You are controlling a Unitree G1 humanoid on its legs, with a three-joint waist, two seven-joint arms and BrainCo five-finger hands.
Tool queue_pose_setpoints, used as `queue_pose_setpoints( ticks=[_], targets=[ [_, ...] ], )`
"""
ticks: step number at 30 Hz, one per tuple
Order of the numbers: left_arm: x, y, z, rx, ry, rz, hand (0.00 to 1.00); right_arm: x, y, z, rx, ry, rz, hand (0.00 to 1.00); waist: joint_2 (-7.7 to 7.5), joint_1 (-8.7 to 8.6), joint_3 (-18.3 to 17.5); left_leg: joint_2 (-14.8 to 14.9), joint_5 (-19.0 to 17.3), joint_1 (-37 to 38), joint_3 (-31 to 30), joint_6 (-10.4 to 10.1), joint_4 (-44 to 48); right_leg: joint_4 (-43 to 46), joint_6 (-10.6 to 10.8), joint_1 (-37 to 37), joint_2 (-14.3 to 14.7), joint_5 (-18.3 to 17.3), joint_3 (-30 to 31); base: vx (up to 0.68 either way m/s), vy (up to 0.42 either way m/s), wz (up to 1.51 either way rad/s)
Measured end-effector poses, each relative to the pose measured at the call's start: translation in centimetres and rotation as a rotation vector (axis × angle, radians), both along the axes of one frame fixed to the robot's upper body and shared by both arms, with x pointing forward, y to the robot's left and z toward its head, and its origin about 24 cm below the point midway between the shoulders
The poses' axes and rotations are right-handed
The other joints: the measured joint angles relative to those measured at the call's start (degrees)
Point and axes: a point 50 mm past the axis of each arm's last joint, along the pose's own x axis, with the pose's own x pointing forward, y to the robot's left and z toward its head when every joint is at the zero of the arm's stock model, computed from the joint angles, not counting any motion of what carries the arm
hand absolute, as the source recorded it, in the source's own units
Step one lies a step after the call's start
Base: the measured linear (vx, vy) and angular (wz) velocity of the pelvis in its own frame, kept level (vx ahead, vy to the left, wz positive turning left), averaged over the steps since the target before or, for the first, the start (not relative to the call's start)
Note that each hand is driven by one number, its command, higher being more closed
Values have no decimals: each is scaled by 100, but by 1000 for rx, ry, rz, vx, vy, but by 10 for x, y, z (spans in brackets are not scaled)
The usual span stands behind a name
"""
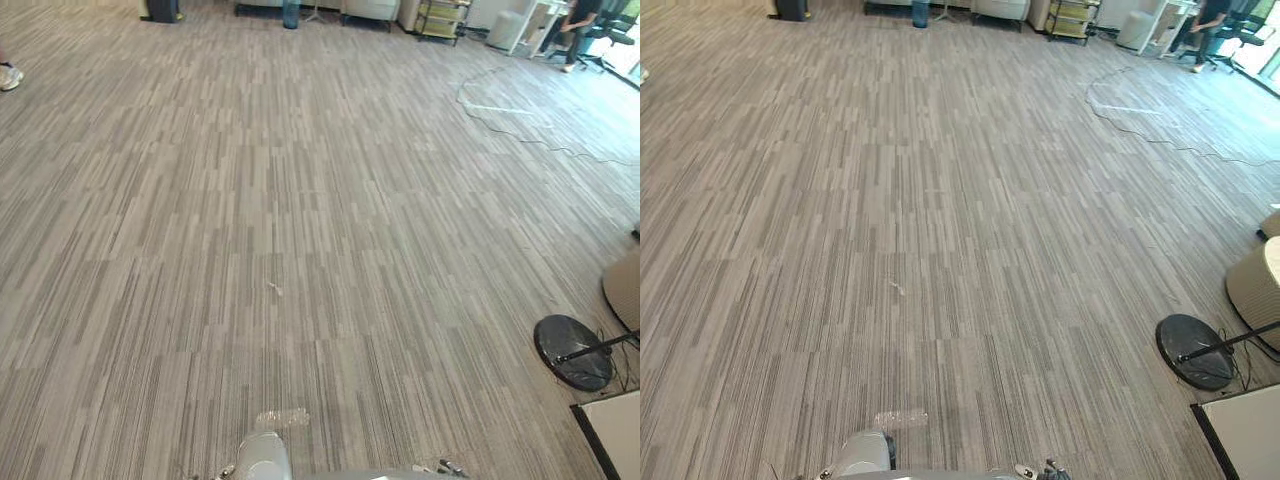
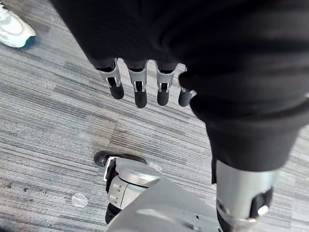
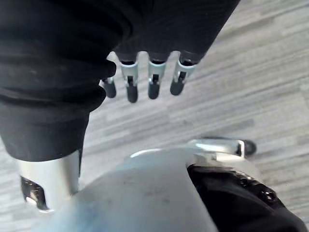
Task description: Organize washtable
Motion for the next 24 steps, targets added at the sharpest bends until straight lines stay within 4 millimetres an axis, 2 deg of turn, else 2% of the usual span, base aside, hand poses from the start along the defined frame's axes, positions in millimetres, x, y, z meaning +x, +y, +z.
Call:
queue_pose_setpoints(
  ticks=[1, 3, 5, 7, 8, 10, 12, 14, 20, 24],
  targets=[
    [13, 5, 3, 21, -26, -46, 0, -4, 8, -2, 17, 23, 27, 0, -154, -113, -139, -106, 54, 170, -63, -308, -217, -1914, 123, -49, 137, 911, -233, 358, -209, 5],
    [12, -6, 0, -5, -24, -46, 0, -5, 0, -1, -4, 36, 65, 0, 32, -116, -222, 67, 106, 213, -181, -411, -311, -2204, 43, 112, 325, 955, -344, 265, -181, 17],
    [12, -9, -1, -12, -24, -45, 0, -5, -3, -1, -13, 35, 71, 0, 103, -114, -198, 130, 154, 251, -183, -485, -422, -2304, -3, 120, 422, 985, -353, 81, -105, -1],
    [3, -8, -2, -13, -6, -24, 0, -9, -2, -2, -10, 47, 68, 0, 91, -125, -245, 139, 281, 520, -157, -573, -799, -2833, -31, 470, 554, 1171, -398, 48, -70, -6],
    [-5, -6, -2, -11, 7, 26, 0, -15, -2, -2, -8, 64, 64, 0, 31, -118, -363, 115, 382, 679, -104, -599, -1058, -3227, -22, 698, 637, 1310, -411, 49, -57, -7],
    [-12, -4, -2, -9, 14, 55, 0, -22, 2, -4, 4, 85, 63, 0, -6, -110, -446, 88, 437, 821, -53, -610, -1243, -3403, -7, 815, 643, 1358, -397, 41, -2, -8],
    [-13, -4, -2, -8, 18, 52, 0, -27, 7, -5, 16, 100, 73, 0, -101, -109, -571, 47, 449, 942, -5, -612, -1358, -3450, 4, 852, 642, 1363, -373, 14, 21, -7],
    [-9, -4, -1, -4, 18, 17, 0, -28, 9, -5, 17, 105, 92, 0, -121, -133, -604, -20, 461, 998, 8, -596, -1429, -3514, 44, 901, 613, 1388, -367, 6, 9, -2],
    [1, -10, -2, -15, -4, -55, 0, -28, 3, -4, -3, 110, 130, 0, 23, -138, -686, -231, 524, 1105, 42, -525, -1668, -3623, 139, 924, 472, 1449, -361, 16, 54, -1],
    [3, -11, -1, -6, -3, -93, 0, -27, 5, -4, -5, 110, 169, 0, 42, -131, -697, -239, 528, 1204, 25, -519, -1734, -3676, 139, 1030, 481, 1449, -381, 8, 5, 0]
  ],
)
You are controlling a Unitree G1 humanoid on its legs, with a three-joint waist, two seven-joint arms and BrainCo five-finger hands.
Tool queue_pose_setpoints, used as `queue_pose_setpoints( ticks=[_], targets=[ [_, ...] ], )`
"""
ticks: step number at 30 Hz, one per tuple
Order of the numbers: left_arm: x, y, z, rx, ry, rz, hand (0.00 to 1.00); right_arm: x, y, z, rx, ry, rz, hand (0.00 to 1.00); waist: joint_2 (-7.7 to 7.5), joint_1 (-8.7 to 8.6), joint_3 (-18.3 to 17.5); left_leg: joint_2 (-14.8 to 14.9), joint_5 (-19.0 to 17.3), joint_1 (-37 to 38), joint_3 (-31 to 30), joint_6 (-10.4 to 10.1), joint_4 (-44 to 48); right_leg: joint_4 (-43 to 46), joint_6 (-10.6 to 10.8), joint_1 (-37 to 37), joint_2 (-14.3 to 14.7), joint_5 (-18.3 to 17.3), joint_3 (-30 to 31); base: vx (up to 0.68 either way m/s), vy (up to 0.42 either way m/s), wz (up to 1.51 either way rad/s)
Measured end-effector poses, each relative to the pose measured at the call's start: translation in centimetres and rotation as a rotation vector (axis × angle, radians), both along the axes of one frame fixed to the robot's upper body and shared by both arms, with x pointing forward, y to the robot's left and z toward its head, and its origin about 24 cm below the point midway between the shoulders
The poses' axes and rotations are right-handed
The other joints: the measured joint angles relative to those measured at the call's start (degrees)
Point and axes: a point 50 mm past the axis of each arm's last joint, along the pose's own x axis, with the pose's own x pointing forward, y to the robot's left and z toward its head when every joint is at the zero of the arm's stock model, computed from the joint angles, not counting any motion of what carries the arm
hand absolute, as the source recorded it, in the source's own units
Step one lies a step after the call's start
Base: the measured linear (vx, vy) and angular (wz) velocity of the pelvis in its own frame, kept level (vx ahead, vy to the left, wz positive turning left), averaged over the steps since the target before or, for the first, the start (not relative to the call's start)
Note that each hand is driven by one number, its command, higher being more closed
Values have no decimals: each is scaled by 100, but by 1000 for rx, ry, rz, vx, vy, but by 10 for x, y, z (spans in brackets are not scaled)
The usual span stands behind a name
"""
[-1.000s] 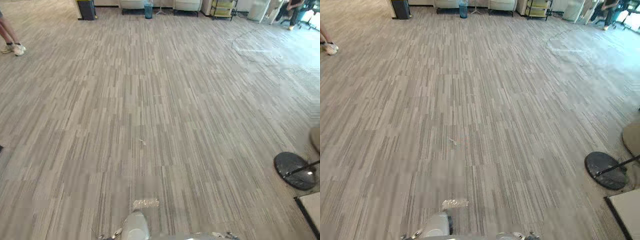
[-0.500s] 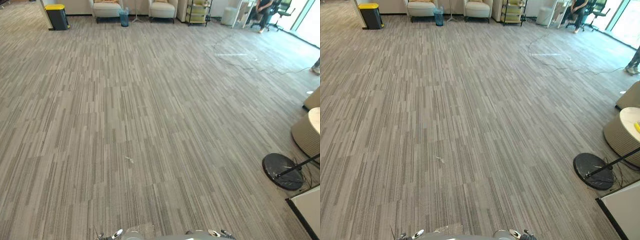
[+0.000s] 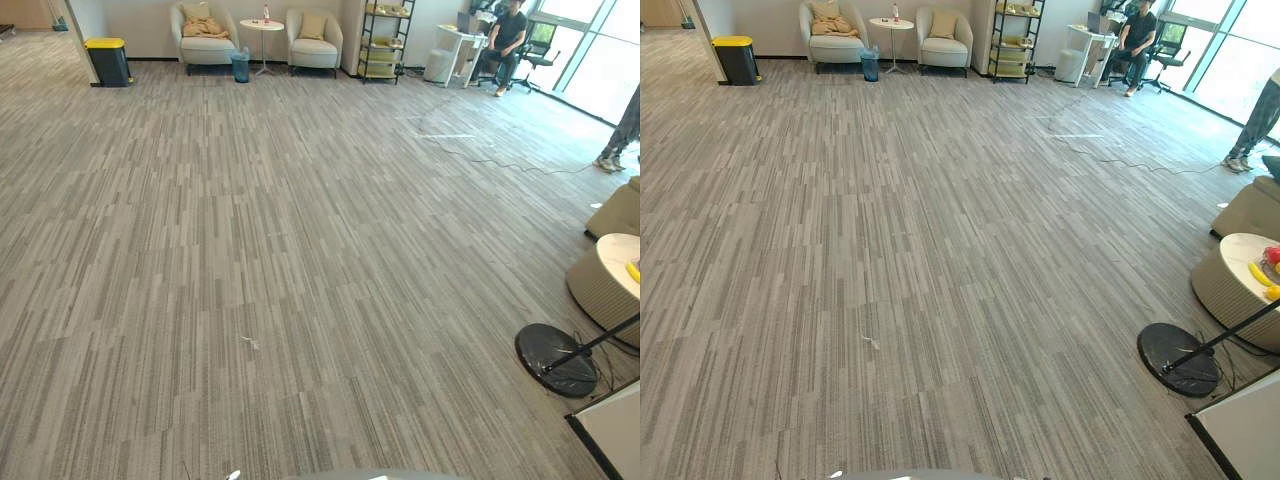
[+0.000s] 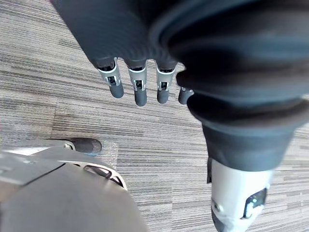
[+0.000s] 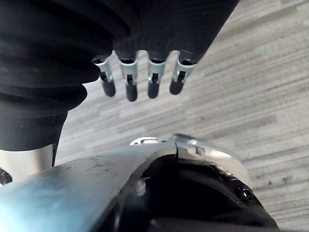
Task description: Organize washtable
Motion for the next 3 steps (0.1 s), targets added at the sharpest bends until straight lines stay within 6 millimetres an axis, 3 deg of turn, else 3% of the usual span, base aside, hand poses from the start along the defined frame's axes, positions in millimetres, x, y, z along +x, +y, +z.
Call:
queue_pose_setpoints(
  ticks=[3],
  targets=[
    [1, -1, 0, -2, -1, -24, 0, 0, 0, 0, -2, -4, 5, 0, 13, -1, 1, -2, 2, 28, -17, 1, -8, -1, 0, 7, 1, 0, -17, 0, 0, 0]
  ],
)
